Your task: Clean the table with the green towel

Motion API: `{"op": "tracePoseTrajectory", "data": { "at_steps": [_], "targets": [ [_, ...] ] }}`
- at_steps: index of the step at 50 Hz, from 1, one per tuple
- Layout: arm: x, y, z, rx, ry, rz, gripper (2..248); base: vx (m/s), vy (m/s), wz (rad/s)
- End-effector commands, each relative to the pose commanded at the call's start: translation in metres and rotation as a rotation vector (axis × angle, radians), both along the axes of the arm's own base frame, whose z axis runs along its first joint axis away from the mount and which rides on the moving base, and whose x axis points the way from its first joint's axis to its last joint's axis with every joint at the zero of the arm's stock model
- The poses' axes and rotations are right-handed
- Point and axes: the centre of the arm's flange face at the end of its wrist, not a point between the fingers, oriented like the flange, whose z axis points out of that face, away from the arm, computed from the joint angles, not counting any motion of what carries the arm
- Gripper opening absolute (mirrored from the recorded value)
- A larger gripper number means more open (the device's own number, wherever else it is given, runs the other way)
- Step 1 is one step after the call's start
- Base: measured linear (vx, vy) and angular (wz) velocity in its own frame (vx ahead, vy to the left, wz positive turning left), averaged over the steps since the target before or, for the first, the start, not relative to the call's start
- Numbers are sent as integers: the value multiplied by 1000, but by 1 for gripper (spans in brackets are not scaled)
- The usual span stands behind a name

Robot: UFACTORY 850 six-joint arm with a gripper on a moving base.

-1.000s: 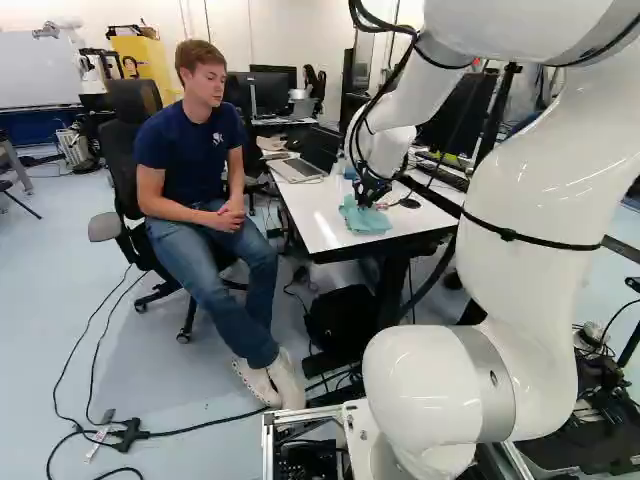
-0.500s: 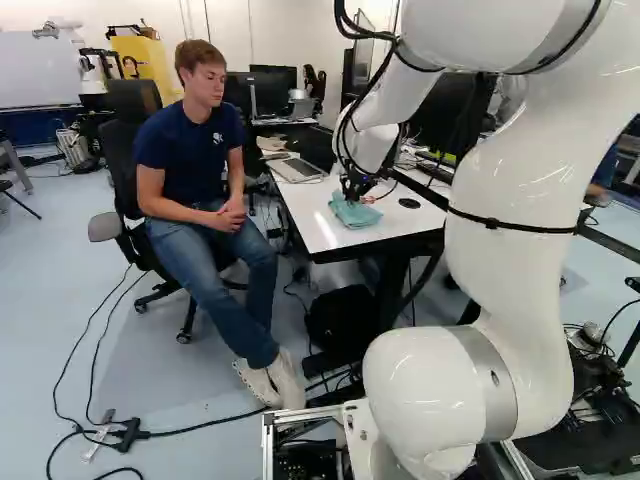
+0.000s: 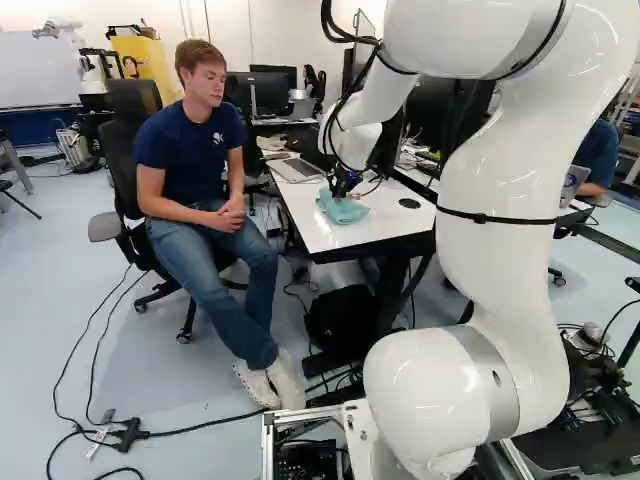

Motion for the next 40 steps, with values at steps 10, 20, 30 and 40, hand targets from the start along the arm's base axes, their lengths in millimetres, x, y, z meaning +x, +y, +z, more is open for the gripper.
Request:
{"op": "tracePoseTrajectory", "data": {
  "at_steps": [10, 20, 30, 40],
  "targets": [
    [-10, 17, 0, 0, 4, 30, 31, 0, 0, 0],
    [-21, 33, 1, 0, 9, 61, 31, 0, 0, 0],
    [-37, 45, 1, -1, 15, 87, 31, 0, 0, 0],
    [-56, 50, 2, -1, 22, 100, 31, 0, 0, 0]
  ]
}}
